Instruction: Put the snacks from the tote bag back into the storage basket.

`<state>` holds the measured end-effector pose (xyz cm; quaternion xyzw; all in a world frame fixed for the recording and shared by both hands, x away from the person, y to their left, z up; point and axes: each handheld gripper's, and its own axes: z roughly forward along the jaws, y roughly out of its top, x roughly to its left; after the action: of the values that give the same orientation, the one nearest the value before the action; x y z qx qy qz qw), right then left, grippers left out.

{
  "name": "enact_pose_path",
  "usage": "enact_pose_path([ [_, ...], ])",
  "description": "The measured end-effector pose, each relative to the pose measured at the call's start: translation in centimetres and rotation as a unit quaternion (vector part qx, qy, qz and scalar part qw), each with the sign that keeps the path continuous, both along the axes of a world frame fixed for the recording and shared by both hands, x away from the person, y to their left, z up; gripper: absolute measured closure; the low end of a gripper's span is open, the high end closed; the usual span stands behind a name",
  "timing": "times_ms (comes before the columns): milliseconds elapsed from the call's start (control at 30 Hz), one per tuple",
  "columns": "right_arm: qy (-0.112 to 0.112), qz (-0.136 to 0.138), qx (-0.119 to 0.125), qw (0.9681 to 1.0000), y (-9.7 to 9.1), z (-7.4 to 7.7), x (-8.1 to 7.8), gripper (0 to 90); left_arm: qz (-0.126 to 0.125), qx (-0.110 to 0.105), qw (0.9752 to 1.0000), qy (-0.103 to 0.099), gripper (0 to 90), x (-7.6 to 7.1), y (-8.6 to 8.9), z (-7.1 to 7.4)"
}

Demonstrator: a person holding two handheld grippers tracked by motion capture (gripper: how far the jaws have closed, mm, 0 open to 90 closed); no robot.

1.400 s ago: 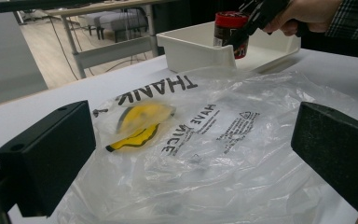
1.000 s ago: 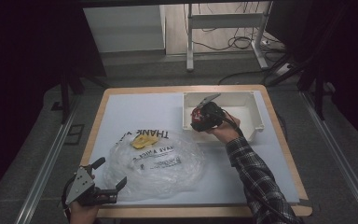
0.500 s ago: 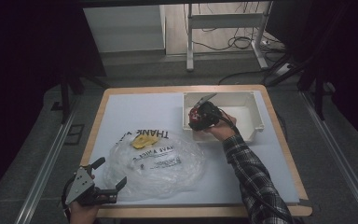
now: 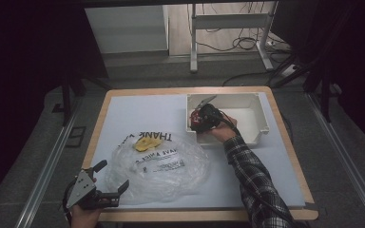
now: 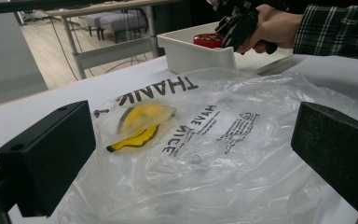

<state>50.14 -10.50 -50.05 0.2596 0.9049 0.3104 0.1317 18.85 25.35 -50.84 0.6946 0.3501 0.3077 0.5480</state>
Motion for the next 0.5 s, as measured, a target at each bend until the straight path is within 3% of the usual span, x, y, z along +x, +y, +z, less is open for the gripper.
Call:
enact_pose_path([
  [500,0.003,-0.004,0.008,1.0,0.28,-0.92,0.98,25.9,0.0,-0.001,1.0,0.0,0.0,0.0,0.01,0.0],
])
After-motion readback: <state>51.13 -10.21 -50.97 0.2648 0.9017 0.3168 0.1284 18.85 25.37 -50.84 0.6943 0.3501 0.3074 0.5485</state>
